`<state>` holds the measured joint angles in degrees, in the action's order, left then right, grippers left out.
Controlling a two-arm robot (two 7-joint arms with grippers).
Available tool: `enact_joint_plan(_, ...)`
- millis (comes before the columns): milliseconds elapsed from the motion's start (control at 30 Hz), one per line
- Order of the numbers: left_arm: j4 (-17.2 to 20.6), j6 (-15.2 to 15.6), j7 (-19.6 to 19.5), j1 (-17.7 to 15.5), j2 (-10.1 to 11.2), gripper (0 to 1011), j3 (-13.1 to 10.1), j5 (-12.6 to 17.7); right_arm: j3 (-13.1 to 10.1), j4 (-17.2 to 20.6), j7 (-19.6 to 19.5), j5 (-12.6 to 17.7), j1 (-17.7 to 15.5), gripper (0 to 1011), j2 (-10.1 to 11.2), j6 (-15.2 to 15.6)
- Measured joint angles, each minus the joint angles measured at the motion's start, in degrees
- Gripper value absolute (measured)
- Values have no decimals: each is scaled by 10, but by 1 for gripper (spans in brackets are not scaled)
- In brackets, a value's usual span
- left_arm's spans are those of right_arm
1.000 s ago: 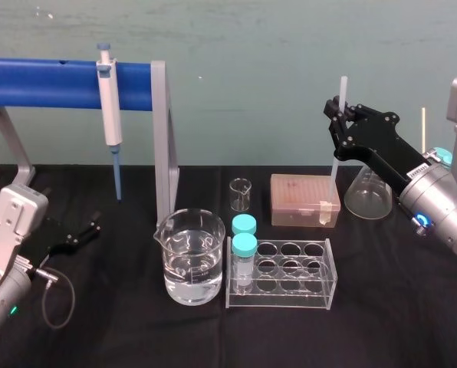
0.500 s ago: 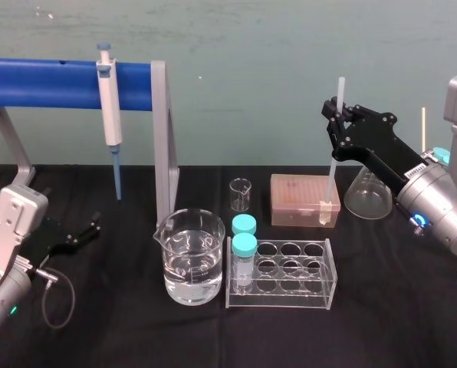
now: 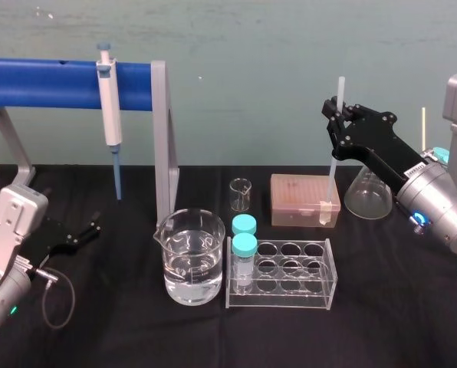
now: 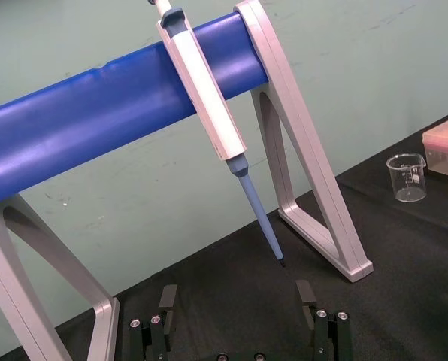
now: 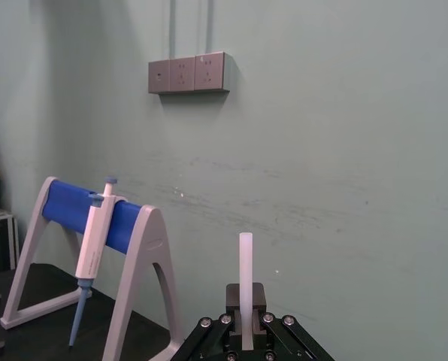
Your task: Pick up the stirring rod with one hand, then place it down.
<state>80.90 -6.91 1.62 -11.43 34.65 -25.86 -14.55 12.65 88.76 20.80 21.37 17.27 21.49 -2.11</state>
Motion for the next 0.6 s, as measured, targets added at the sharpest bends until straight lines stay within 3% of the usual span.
enact_joint_plan(600,0,0,0,0,0,1000,0,0,3,-14,3,0,9,66,-2,0)
